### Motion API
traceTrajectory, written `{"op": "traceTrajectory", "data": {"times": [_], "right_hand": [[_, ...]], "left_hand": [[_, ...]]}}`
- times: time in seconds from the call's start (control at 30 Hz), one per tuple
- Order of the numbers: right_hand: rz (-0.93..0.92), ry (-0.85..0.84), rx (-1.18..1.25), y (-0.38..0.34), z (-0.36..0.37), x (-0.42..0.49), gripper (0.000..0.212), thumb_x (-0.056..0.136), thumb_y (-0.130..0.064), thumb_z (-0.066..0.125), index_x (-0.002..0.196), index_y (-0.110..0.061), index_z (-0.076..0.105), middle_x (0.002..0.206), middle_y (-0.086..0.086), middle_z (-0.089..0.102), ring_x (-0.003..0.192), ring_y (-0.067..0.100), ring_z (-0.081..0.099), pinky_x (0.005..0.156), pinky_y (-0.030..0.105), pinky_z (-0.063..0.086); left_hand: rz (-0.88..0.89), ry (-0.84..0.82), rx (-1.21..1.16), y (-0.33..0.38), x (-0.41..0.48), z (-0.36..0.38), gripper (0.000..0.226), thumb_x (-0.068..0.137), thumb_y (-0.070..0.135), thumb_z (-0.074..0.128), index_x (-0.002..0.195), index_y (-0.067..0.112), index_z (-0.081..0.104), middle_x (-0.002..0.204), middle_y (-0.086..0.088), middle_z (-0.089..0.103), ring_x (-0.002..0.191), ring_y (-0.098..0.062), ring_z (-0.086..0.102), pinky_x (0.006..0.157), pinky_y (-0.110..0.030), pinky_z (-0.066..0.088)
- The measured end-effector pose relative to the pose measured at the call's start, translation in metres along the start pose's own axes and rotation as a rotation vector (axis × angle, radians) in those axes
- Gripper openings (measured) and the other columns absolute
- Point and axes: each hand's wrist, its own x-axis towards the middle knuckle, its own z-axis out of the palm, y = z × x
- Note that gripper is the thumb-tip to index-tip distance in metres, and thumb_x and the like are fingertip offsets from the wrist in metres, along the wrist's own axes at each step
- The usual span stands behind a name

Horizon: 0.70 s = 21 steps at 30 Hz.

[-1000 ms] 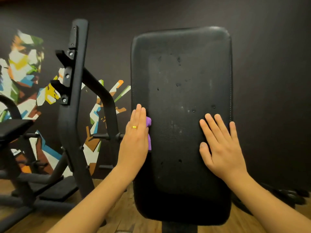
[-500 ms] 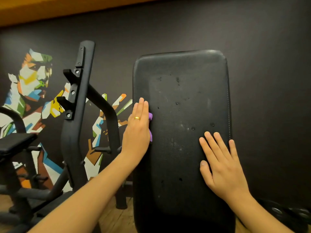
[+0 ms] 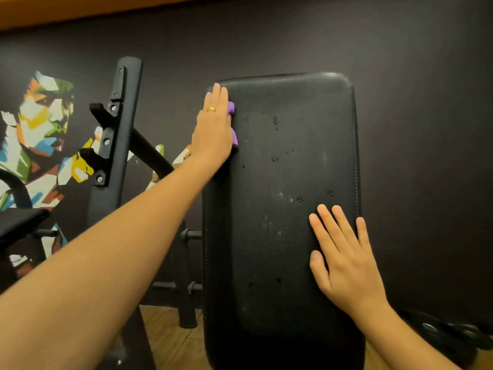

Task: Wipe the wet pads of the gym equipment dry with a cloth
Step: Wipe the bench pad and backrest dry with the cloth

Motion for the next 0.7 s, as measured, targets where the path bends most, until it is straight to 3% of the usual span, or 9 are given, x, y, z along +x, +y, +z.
{"op": "traceTrajectory", "data": {"times": [0.2,0.3,0.37,0.47,0.53,0.7], "right_hand": [[0.004,-0.002,-0.004,-0.002,-0.003,0.002,0.062,0.097,-0.034,0.039,0.155,-0.012,0.036,0.166,0.006,0.025,0.156,0.024,0.014,0.125,0.055,0.011],[0.014,-0.010,-0.010,-0.001,-0.002,0.000,0.062,0.098,-0.034,0.039,0.156,-0.013,0.034,0.166,0.005,0.023,0.156,0.023,0.012,0.125,0.055,0.010],[0.014,-0.008,-0.015,-0.001,-0.002,0.000,0.063,0.098,-0.034,0.038,0.157,-0.013,0.033,0.166,0.005,0.023,0.156,0.023,0.012,0.125,0.055,0.010],[0.016,-0.016,-0.032,-0.002,-0.002,0.001,0.063,0.098,-0.034,0.037,0.157,-0.013,0.032,0.167,0.006,0.022,0.156,0.024,0.011,0.125,0.055,0.009],[0.020,-0.031,-0.044,-0.002,-0.002,0.001,0.063,0.099,-0.033,0.037,0.158,-0.013,0.030,0.167,0.006,0.021,0.156,0.024,0.010,0.125,0.055,0.008],[0.015,-0.028,-0.065,-0.003,-0.002,0.000,0.062,0.101,-0.031,0.038,0.159,-0.013,0.028,0.167,0.006,0.020,0.156,0.025,0.009,0.126,0.053,0.005]], "left_hand": [[0.003,-0.034,0.015,-0.002,-0.071,0.009,0.068,0.102,-0.002,0.044,0.161,0.013,0.014,0.170,-0.005,0.006,0.147,-0.035,0.029,0.110,-0.045,0.042],[-0.007,-0.068,0.052,-0.003,-0.127,0.014,0.065,0.105,0.005,0.043,0.161,0.011,0.010,0.170,-0.005,0.004,0.154,-0.029,0.016,0.122,-0.032,0.018],[-0.035,-0.098,0.053,-0.002,-0.171,0.016,0.068,0.105,0.009,0.045,0.161,0.013,0.008,0.170,-0.003,0.002,0.155,-0.025,0.015,0.117,-0.025,0.008],[-0.081,-0.148,0.007,0.005,-0.229,0.018,0.071,0.103,0.007,0.049,0.161,0.014,0.009,0.170,-0.001,0.003,0.156,-0.022,0.010,0.118,-0.029,-0.001],[-0.106,-0.177,-0.010,0.010,-0.258,0.021,0.073,0.101,0.004,0.052,0.160,0.014,0.009,0.169,-0.001,0.004,0.156,-0.020,0.008,0.121,-0.032,0.001],[-0.060,-0.212,-0.015,0.013,-0.321,0.033,0.080,0.093,-0.009,0.057,0.158,0.010,0.014,0.168,-0.009,0.012,0.155,-0.027,0.013,0.122,-0.050,0.024]]}}
